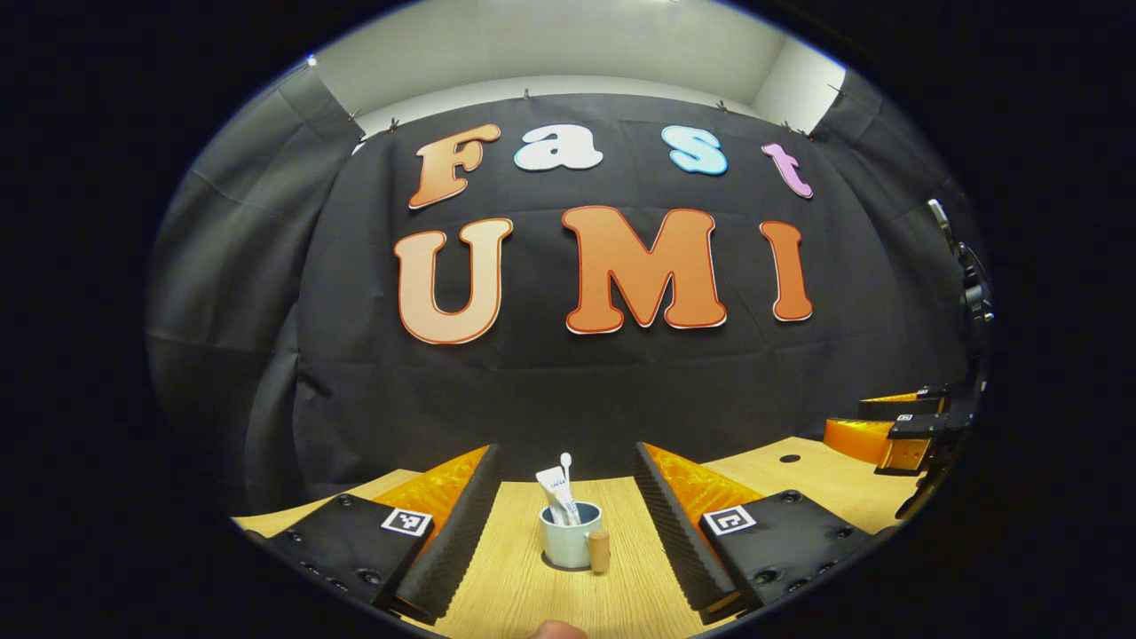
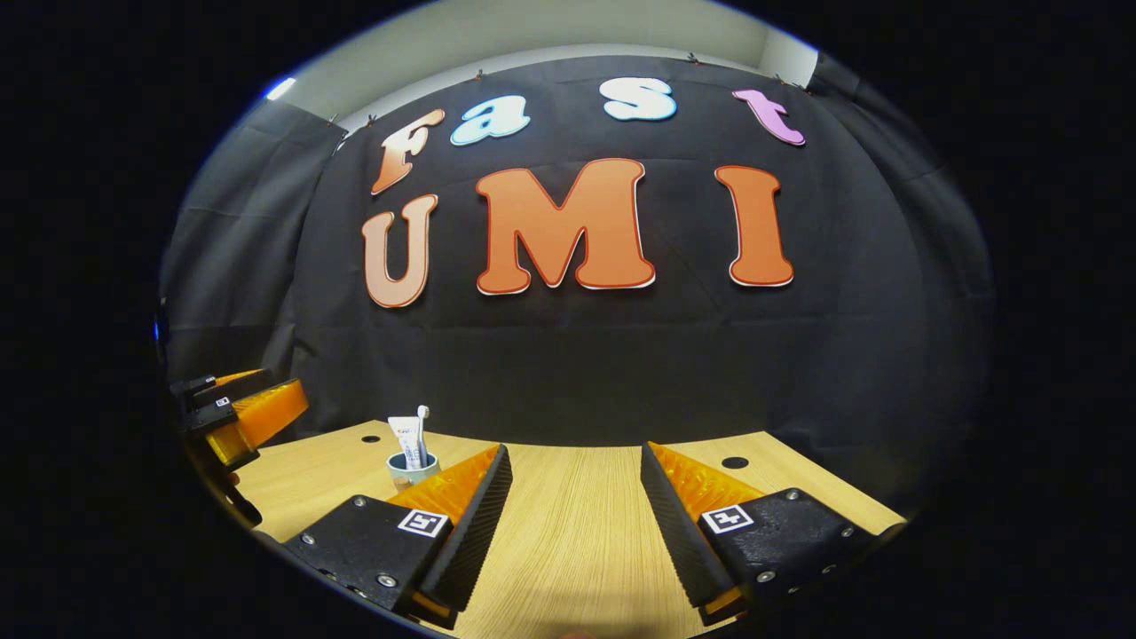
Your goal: Put the toothbrush and toothpaste on the desktop into the cup, then pick up the cup and place it on the coaster on the desktop.
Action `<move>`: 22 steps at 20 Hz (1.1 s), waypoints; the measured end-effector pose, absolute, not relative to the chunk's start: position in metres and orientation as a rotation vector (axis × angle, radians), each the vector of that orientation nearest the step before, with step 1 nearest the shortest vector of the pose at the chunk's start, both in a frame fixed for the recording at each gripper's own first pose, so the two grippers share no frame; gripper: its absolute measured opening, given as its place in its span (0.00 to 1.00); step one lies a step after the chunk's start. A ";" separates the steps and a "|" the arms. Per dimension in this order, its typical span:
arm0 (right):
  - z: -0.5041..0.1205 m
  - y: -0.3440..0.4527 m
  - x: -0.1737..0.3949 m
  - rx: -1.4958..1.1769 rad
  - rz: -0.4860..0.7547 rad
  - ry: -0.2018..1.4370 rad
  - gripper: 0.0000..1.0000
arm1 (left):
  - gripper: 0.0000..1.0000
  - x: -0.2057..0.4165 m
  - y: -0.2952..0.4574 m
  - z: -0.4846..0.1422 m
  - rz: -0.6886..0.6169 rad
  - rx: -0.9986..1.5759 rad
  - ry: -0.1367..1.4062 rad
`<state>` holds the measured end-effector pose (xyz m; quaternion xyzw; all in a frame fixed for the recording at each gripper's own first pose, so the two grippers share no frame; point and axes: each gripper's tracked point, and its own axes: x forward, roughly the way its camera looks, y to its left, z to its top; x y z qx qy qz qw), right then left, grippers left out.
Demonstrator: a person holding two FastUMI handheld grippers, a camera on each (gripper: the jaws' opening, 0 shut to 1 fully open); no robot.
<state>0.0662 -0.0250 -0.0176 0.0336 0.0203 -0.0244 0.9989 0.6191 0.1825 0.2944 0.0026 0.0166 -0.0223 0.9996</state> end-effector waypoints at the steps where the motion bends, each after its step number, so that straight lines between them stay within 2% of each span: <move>1: -0.018 -0.024 0.066 0.067 -0.047 0.040 0.89 | 0.95 0.618 0.181 0.295 -0.045 0.008 0.028; 22: -0.020 -0.014 0.068 0.054 -0.041 0.024 0.89 | 0.94 0.615 0.184 0.293 -0.032 0.025 -0.003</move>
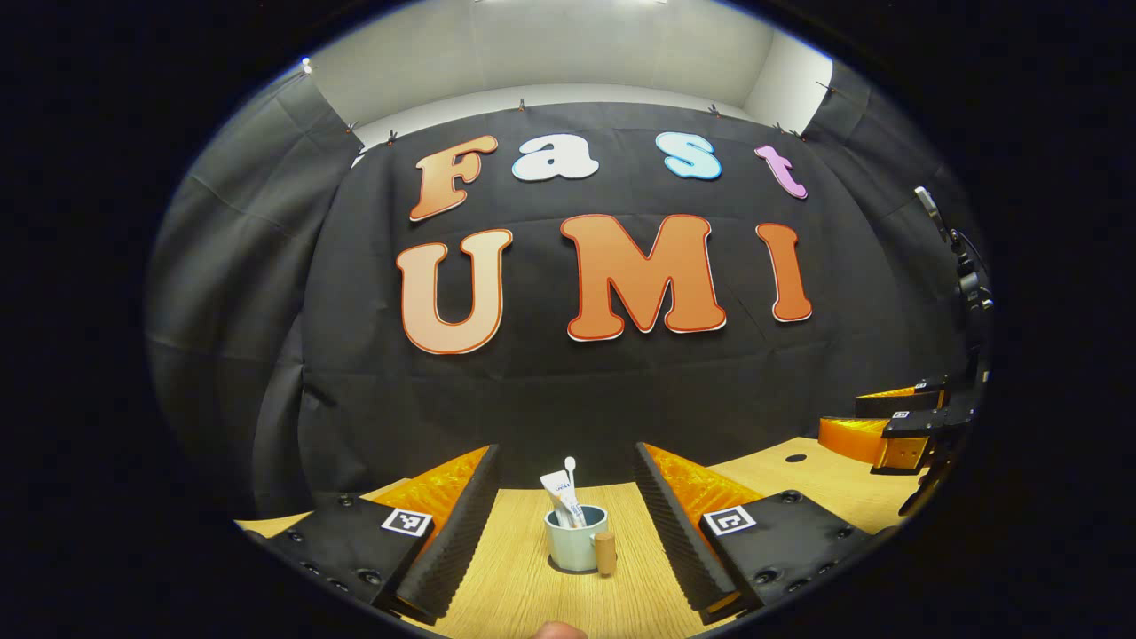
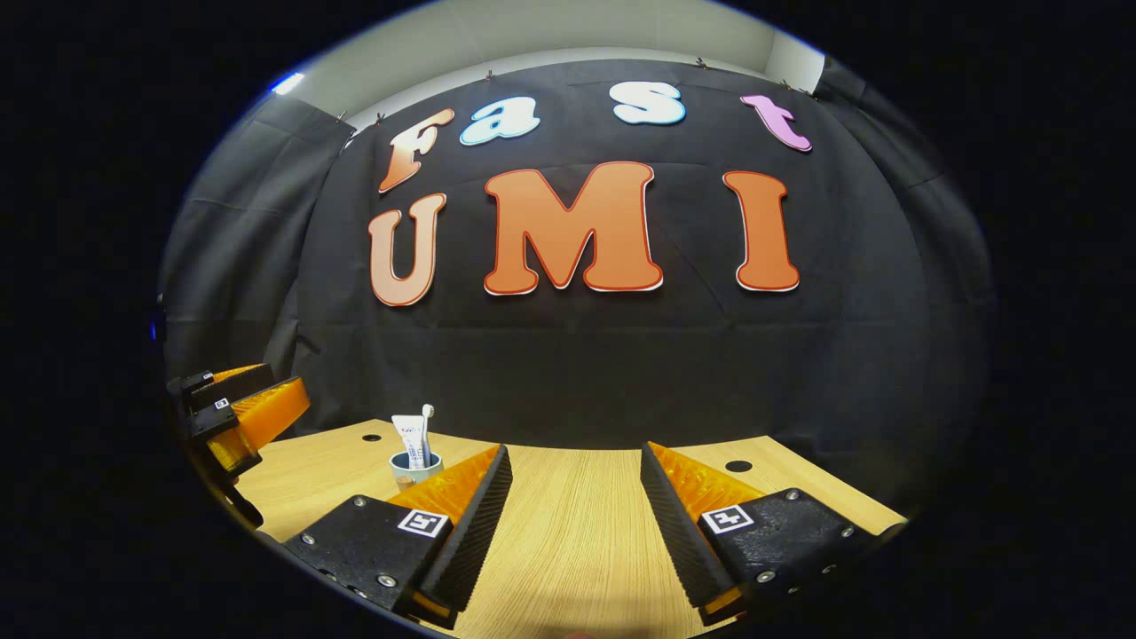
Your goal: Put the toothbrush and toothpaste on the desktop into the cup, then pick up the cup and place it on the coaster on the desktop.
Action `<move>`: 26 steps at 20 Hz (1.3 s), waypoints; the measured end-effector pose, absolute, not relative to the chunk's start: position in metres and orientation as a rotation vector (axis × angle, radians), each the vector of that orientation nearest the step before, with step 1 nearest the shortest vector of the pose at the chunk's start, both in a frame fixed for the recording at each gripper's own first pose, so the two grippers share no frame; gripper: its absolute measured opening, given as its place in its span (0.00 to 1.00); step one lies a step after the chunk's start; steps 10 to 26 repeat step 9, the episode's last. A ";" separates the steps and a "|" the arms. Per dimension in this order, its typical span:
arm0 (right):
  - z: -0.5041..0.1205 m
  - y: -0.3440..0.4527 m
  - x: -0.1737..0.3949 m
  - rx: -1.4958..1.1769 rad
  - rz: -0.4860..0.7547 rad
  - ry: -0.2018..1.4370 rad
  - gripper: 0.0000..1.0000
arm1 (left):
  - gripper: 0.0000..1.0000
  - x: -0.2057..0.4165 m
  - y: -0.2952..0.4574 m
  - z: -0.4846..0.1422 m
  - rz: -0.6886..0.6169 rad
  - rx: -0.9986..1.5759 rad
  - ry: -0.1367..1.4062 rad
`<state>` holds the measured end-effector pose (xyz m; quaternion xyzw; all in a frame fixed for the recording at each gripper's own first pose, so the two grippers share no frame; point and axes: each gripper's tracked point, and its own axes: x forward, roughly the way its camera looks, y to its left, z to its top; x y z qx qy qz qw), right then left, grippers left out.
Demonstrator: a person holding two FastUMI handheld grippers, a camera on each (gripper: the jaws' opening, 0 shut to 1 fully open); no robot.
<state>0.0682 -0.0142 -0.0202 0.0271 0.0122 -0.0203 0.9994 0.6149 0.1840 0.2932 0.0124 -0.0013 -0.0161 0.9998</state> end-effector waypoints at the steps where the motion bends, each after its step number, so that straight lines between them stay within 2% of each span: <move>1: -0.022 -0.014 0.068 0.053 -0.041 0.028 0.88 | 0.94 0.615 0.183 0.293 -0.033 0.024 -0.003; 26: -0.019 -0.012 0.068 0.039 -0.042 0.018 0.89 | 0.94 0.614 0.185 0.292 -0.029 0.029 -0.006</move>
